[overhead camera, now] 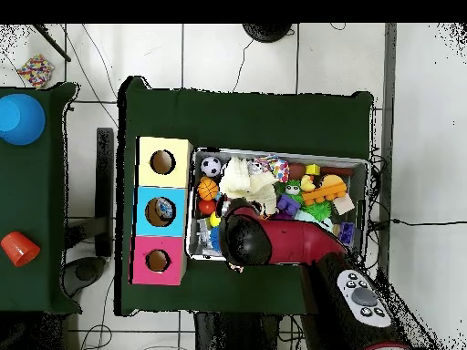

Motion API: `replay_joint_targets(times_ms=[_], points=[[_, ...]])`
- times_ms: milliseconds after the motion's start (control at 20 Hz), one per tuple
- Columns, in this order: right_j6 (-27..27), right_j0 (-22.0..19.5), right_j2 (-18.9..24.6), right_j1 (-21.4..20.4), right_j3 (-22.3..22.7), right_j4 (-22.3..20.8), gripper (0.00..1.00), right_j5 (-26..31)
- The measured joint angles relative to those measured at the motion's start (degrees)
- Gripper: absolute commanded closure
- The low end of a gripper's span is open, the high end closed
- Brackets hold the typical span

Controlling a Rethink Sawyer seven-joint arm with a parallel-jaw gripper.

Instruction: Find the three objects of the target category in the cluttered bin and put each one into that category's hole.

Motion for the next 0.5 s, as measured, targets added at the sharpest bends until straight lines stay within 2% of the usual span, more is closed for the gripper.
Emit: replay_joint_targets(times_ms=[500], points=[[0.0,0.4,-0.8,-0.1,0.0,0.0,0.0,0.0]])
